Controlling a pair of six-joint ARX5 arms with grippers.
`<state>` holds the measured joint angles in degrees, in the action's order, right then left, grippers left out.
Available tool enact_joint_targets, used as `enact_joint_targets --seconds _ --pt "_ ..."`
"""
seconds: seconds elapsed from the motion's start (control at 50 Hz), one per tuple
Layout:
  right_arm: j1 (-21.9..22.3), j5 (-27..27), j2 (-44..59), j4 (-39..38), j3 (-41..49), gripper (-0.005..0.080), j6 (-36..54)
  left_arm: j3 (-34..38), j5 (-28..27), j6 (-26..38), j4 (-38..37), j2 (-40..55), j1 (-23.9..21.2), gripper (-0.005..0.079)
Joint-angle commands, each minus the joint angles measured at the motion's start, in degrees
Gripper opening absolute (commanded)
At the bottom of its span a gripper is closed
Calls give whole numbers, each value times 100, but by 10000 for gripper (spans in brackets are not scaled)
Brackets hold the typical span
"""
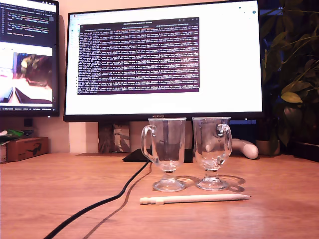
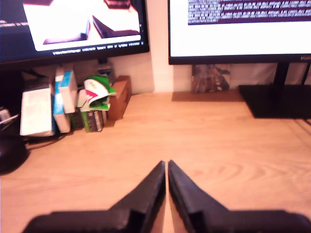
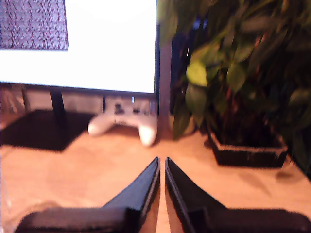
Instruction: Pick the small glass cups in front of you with each of your hands, and place them behind the white pen
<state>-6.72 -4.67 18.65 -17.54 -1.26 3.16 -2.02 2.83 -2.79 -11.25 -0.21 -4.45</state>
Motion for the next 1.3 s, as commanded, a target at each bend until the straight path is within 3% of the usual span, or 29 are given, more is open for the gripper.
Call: enact_joint_targets --seconds 0.0,0.12,0.26,0.54,1.28 --pt "11 -4 -170 -2 98 -8 63 63 26 -28 24 -48 28 -19" --pt "13 -315 -601 186 98 -8 140 63 87 -68 48 -48 28 -19" --pt "13 -627 -1106 907 98 -8 136 61 66 -186 -101 -48 26 -19" --pt "-155 -254 -1504 2638 94 -8 44 61 -90 -468 -699 -48 15 -19" --pt "-188 -481 -1523 2769 74 -8 -15 13 -85 -299 -977 -48 17 -19"
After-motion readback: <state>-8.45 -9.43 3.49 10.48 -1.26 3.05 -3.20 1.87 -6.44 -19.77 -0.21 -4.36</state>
